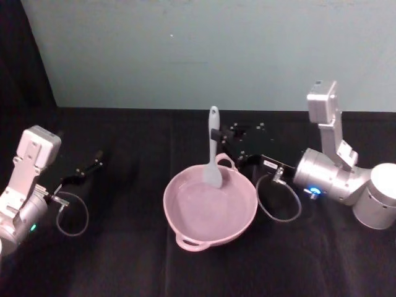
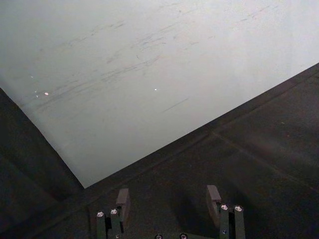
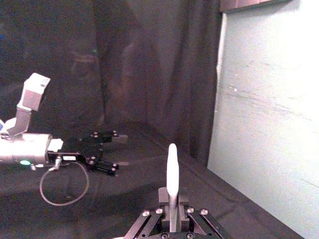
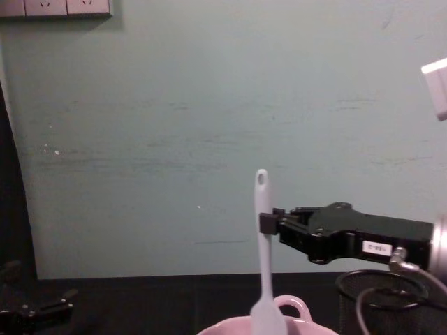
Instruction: Use the one hand to pick up the spoon and stir the clear water in the bowl.
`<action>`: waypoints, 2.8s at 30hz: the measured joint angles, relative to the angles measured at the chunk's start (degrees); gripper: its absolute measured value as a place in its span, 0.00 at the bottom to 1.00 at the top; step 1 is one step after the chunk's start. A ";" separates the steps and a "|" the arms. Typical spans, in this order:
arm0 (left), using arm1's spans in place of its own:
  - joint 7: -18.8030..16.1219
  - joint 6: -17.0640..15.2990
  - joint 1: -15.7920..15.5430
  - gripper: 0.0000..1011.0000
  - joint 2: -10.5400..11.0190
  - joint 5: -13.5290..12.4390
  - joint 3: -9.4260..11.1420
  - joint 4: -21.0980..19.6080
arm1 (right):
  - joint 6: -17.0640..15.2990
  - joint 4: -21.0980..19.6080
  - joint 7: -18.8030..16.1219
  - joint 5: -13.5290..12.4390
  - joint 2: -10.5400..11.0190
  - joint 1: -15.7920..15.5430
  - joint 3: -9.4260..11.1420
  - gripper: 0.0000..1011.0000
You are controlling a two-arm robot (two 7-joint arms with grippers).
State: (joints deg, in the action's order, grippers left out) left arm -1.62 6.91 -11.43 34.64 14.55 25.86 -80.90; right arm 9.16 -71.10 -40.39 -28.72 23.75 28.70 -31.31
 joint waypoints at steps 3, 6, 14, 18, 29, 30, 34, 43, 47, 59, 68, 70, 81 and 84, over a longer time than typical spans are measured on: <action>0.00 0.00 0.00 0.99 0.00 0.00 0.00 0.00 | -0.89 -1.97 0.34 0.26 1.57 -1.20 0.84 0.11; 0.00 0.00 0.00 0.99 0.00 0.00 0.00 0.00 | -1.61 -3.49 0.41 0.39 2.67 -1.98 1.21 0.11; 0.00 0.00 0.00 0.99 0.00 0.00 0.00 0.00 | -2.99 -9.53 0.19 0.69 5.81 -5.34 1.58 0.11; 0.00 0.00 0.00 0.99 0.00 0.00 0.00 0.00 | -2.54 -11.59 -0.68 0.44 6.21 -6.77 1.21 0.11; 0.00 0.00 0.00 0.99 0.00 0.00 0.00 0.00 | -0.11 -7.58 -3.59 -0.94 1.35 -5.01 -1.71 0.11; 0.00 0.00 0.00 0.99 0.00 0.00 0.00 0.00 | 0.13 -6.96 -3.69 -0.94 0.93 -4.70 -1.85 0.11; 0.00 0.00 0.00 0.99 0.00 0.00 0.00 0.00 | 1.29 -3.69 -3.87 -0.90 -1.07 -2.95 -2.25 0.11; 0.00 0.00 0.00 0.99 0.00 0.00 0.00 0.00 | 3.84 2.93 -3.33 0.31 -3.07 0.29 -1.37 0.11; 0.00 0.00 0.00 0.99 0.00 0.00 0.00 0.00 | 4.13 3.11 -2.46 0.60 -2.32 0.01 -0.20 0.11; 0.00 0.00 0.00 0.99 0.00 0.00 0.00 0.00 | 2.38 -5.02 0.30 0.32 3.06 -6.17 3.68 0.11; 0.00 0.00 0.00 0.99 0.00 0.00 0.00 0.00 | 1.20 -10.39 -0.99 -0.50 5.18 -9.34 3.63 0.11; 0.00 0.00 0.00 0.99 0.00 0.00 0.00 0.00 | 1.11 -10.57 -1.86 -0.67 5.01 -9.37 2.96 0.11; 0.00 0.00 0.00 0.99 0.00 0.00 0.00 0.00 | 1.23 -5.28 -5.37 -1.30 0.69 -4.92 -0.89 0.11; 0.00 0.00 0.00 0.99 0.00 0.00 0.00 0.00 | 1.70 -2.86 -5.63 -1.30 -0.83 -3.06 -1.56 0.11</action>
State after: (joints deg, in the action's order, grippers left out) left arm -1.62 6.91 -11.43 34.65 14.55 25.86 -80.90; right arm 10.85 -73.96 -46.02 -30.02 22.92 25.64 -32.87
